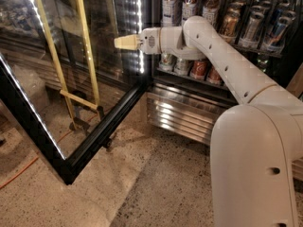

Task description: Open left fridge door

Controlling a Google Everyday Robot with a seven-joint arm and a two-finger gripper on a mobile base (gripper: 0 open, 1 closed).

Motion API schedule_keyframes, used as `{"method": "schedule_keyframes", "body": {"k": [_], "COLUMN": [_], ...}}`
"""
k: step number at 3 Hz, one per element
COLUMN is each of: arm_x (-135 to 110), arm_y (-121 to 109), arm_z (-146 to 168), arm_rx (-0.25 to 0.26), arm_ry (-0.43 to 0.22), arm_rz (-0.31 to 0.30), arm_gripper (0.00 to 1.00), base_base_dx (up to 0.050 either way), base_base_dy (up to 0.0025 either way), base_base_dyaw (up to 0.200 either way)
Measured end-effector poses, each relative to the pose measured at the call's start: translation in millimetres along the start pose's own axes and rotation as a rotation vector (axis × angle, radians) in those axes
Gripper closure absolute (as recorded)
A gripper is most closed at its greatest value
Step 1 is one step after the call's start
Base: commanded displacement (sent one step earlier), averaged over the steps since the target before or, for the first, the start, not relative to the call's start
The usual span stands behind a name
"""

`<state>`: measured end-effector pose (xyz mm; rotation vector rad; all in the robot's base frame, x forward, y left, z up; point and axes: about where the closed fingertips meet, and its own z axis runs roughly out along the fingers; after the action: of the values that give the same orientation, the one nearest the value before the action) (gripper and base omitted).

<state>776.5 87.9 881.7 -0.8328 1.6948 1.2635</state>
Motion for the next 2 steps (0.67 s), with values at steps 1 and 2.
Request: {"method": "schedule_keyframes", "body": {"k": [1,2], "arm_x": [0.0,0.0], "arm_y": [0.0,0.0], "arm_z": [0.0,0.1], "arm_rx": [0.000,0.000], "arm_ry": [0.000,0.000], "arm_rz": [0.000,0.000], "arm_gripper": [0.58,0.35], "base_base_dx": [0.000,0.000], "base_base_dy": [0.00000,0.00000], "base_base_dyaw": [0.000,0.000]}}
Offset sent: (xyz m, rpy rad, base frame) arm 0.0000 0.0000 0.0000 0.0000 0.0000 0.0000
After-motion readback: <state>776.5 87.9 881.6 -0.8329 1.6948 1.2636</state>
